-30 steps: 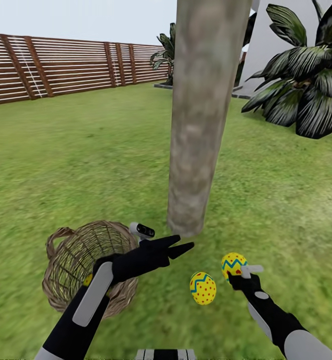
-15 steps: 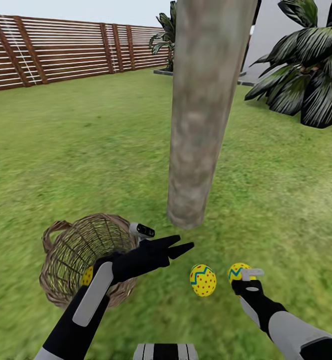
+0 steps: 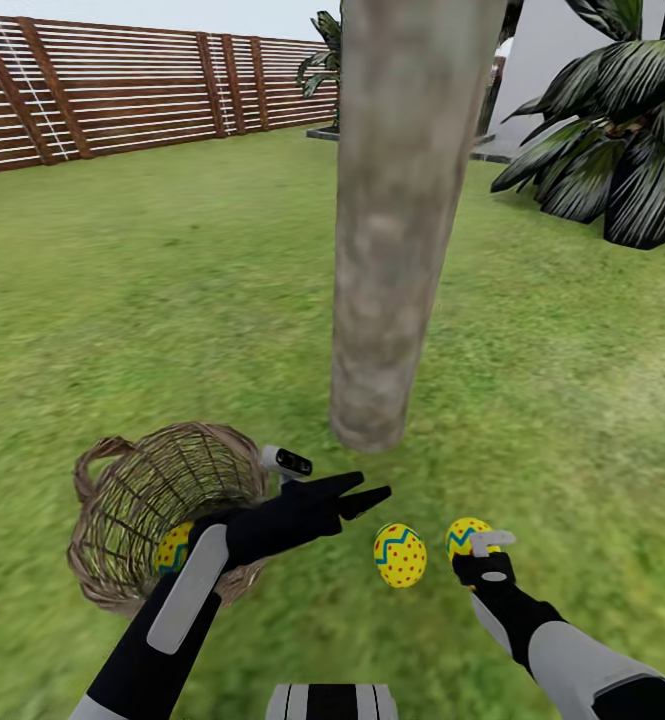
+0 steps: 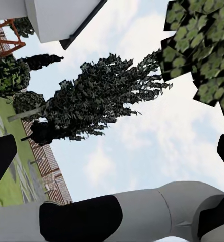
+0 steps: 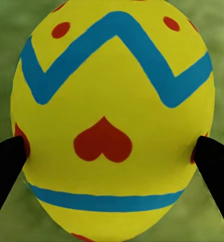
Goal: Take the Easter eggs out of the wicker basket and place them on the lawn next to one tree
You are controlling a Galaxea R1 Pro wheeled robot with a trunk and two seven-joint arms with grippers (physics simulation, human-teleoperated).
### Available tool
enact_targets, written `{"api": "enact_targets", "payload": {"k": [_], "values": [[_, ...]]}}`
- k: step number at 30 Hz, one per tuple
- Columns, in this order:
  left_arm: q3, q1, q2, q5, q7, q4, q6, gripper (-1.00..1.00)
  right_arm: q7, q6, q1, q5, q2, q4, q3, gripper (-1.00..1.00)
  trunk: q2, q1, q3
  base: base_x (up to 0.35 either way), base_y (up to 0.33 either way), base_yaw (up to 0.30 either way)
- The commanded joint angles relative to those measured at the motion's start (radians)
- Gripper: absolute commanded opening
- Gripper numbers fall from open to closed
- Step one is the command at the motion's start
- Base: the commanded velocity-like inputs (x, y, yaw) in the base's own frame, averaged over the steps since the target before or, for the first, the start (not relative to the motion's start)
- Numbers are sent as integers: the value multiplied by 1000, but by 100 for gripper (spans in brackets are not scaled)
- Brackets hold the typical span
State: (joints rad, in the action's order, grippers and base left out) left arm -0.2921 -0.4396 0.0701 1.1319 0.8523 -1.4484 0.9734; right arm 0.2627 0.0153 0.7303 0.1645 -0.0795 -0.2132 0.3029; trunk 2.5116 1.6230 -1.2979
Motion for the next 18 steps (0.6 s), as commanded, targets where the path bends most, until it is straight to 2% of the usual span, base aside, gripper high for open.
{"api": "enact_targets", "payload": {"k": [1, 6, 9, 15, 18], "values": [[-1, -1, 0, 0, 2, 0, 4, 100, 5, 1, 0, 9, 0, -2, 9, -100, 0, 0, -1, 0, -300, 0], [-1, -1, 0, 0, 2, 0, 3, 100, 10, -6, 0, -16, 2, -2, 9, -100, 0, 0, -1, 0, -257, 0], [-1, -1, 0, 0, 2, 0, 2, 100, 14, -11, 0, -18, 2, -2, 9, -100, 0, 0, -1, 0, -32, 126], [-1, -1, 0, 0, 2, 0, -9, 100, 16, -11, 0, -19, 3, -2, 9, -100, 0, 0, -1, 0, -2, 271], [-1, -1, 0, 0, 2, 1, -27, 100, 16, -11, 0, -19, 2, -2, 9, -100, 0, 0, -1, 0, 0, 65]]}}
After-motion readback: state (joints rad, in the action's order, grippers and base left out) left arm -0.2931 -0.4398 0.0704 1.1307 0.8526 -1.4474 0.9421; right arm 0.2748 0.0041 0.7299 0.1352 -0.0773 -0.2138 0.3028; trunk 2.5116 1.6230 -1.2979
